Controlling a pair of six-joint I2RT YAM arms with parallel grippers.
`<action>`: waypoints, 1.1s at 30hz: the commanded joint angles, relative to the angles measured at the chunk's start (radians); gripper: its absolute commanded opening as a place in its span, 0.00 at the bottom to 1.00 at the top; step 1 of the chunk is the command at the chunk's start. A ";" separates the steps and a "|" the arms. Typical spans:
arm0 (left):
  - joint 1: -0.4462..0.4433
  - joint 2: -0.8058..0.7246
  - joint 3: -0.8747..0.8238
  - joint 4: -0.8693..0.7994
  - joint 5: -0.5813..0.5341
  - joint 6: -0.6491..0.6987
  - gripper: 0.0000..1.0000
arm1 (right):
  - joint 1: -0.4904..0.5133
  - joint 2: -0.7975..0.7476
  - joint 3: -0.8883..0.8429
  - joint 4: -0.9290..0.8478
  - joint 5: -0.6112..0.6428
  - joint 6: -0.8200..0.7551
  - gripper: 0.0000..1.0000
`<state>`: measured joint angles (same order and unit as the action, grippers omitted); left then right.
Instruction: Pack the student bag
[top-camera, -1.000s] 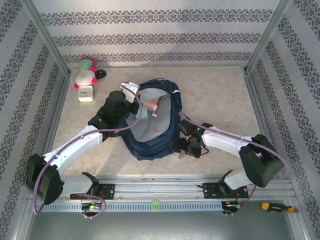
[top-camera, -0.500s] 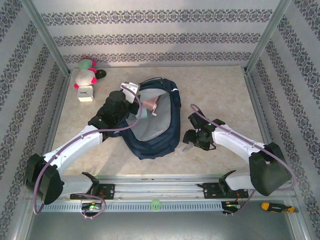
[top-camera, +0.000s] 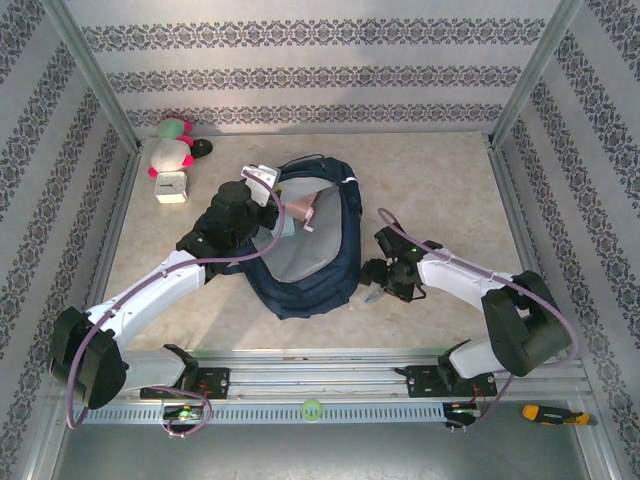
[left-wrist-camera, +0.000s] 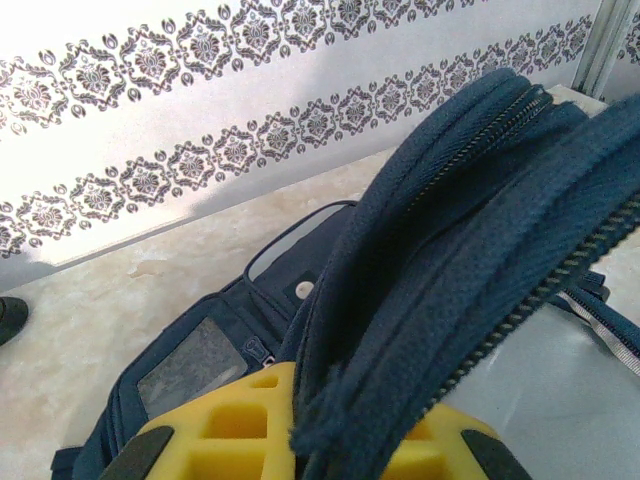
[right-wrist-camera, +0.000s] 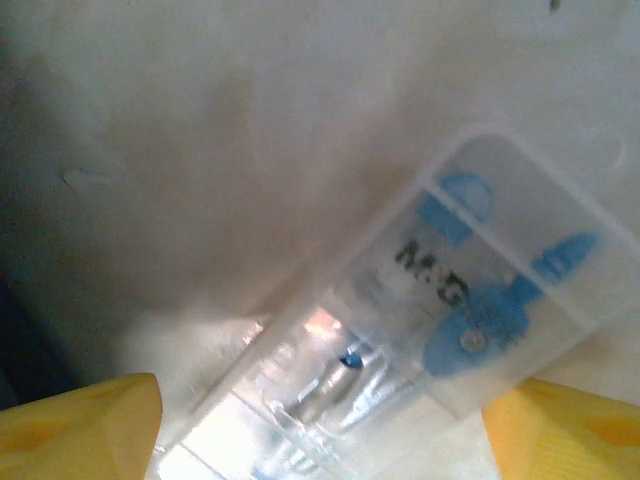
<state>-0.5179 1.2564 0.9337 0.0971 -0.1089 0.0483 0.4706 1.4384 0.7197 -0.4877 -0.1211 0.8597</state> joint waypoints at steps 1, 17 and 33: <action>0.001 -0.017 0.034 0.013 -0.022 -0.004 0.00 | -0.029 0.036 0.023 0.061 -0.016 -0.030 0.81; 0.001 -0.067 -0.048 -0.142 0.384 0.087 0.06 | -0.074 -0.228 0.069 -0.004 -0.007 -0.190 0.80; 0.213 -0.272 -0.097 -0.429 0.341 -0.040 0.71 | 0.116 -0.341 0.222 0.099 -0.142 -0.930 0.75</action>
<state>-0.3931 1.0183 0.8673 -0.2310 0.2947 0.0669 0.5346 1.0683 0.8745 -0.4007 -0.2306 0.1864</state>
